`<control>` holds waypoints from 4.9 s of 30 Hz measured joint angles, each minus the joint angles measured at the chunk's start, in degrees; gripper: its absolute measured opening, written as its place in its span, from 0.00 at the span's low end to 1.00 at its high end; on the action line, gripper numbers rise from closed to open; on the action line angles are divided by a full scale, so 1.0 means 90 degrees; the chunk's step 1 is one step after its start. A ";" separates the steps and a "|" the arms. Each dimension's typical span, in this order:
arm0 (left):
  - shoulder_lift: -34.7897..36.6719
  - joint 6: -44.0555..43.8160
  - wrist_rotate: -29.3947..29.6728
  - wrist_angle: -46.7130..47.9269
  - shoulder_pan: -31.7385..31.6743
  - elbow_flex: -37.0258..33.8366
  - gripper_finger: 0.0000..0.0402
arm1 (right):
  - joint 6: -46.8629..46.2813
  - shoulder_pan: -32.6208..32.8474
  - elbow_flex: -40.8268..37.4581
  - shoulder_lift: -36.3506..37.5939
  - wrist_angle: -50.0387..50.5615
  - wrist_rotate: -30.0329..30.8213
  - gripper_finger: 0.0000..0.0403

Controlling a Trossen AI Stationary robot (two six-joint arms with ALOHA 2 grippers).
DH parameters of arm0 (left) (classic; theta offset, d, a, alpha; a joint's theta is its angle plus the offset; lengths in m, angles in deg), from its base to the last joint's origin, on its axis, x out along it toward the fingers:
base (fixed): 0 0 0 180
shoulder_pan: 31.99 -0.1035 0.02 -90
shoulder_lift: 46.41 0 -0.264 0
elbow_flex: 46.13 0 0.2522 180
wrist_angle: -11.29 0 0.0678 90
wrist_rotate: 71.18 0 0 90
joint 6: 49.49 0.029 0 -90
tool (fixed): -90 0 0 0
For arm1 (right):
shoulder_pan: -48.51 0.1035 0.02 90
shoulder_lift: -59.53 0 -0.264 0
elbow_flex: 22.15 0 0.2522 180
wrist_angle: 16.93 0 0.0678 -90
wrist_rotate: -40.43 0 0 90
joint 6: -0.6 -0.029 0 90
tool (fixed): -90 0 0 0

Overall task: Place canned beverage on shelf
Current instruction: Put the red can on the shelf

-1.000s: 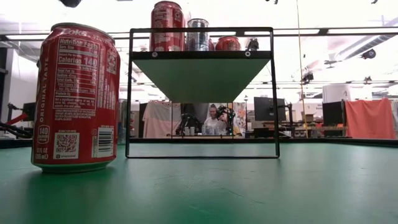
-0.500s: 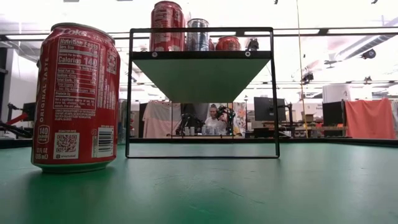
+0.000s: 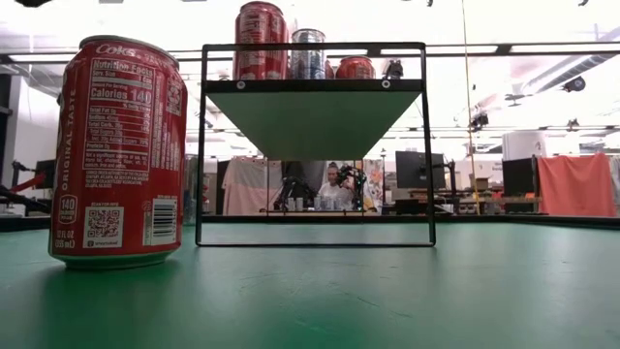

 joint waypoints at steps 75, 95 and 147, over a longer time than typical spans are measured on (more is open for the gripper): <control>-0.0980 0.1425 0.1793 -0.1814 0.0277 -0.1397 0.81 | -0.1422 -0.0090 0.4532 -0.3760 0.3457 0.1293 0.69; -0.0980 0.1517 0.1681 -0.4666 0.0105 -0.2436 0.81 | -0.1237 -0.0086 0.3853 -0.3755 0.2064 0.1384 0.68; -0.0988 0.1882 0.1110 -0.4685 0.0093 -0.2472 0.81 | 0.0450 -0.0447 0.3220 -0.4106 -0.1111 0.1081 0.81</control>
